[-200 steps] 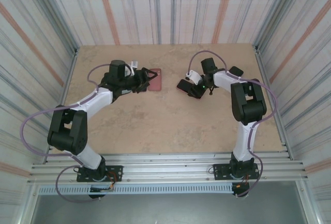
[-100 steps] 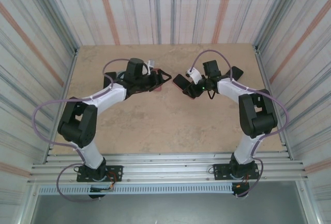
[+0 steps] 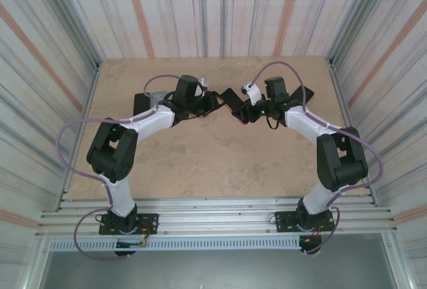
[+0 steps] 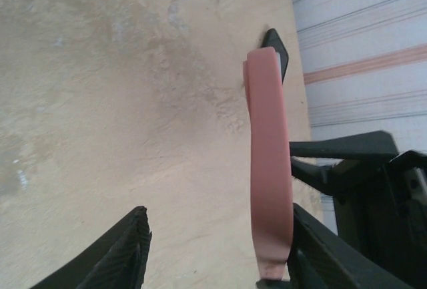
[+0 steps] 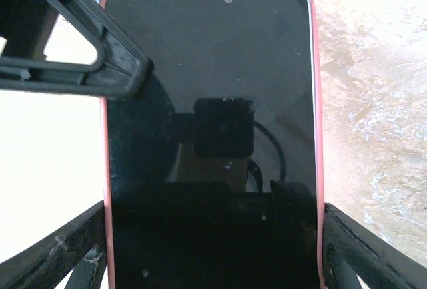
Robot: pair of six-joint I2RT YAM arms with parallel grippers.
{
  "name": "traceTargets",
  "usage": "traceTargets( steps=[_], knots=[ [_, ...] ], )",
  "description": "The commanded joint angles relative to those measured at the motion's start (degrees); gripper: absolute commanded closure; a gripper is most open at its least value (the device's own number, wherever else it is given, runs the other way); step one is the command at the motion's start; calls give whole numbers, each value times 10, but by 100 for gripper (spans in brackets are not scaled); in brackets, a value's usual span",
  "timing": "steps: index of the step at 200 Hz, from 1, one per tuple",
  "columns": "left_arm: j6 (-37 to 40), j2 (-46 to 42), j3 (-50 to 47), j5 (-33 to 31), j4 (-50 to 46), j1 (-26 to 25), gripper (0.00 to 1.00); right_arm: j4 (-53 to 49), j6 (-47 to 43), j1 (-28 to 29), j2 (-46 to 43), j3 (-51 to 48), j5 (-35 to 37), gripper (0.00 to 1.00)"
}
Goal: Take the phone out of the phone case
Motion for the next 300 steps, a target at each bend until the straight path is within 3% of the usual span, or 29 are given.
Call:
traceTargets(
  steps=[1, 68, 105, 140, 159, 184, 196, 233, 267, 300],
  knots=[
    [-8, 12, 26, -1, 28, -8, 51, 28, 29, 3, -33, -7, -28, 57],
    [-43, 20, 28, 26, 68, -12, 72, 30, 48, 14, -43, -13, -16, 57],
    [-41, 8, 21, 30, 62, -15, 76, 38, 65, 16, -39, -10, -8, 57],
    [-48, 6, 20, 43, 67, -14, 90, 41, 67, 20, -42, -10, -11, 56],
    [-47, 0, 23, 43, 62, -13, 94, 42, 67, 19, -44, -15, -10, 49],
    [-44, -3, 34, 57, 58, -7, 95, 61, 79, 20, -58, -33, -14, 24],
    [-43, -5, 40, 67, 55, 1, 95, 76, 87, 19, -72, -49, -14, 18],
    [-39, -17, 65, 98, 45, 24, 95, 161, 174, -2, -130, -123, -27, 14],
    [-60, -21, 96, 139, 48, 40, 94, 268, 313, -5, -192, -207, -19, 13],
    [-90, -37, 96, 135, 71, 46, 93, 327, 454, -5, -236, -259, -12, 19]
  ],
)
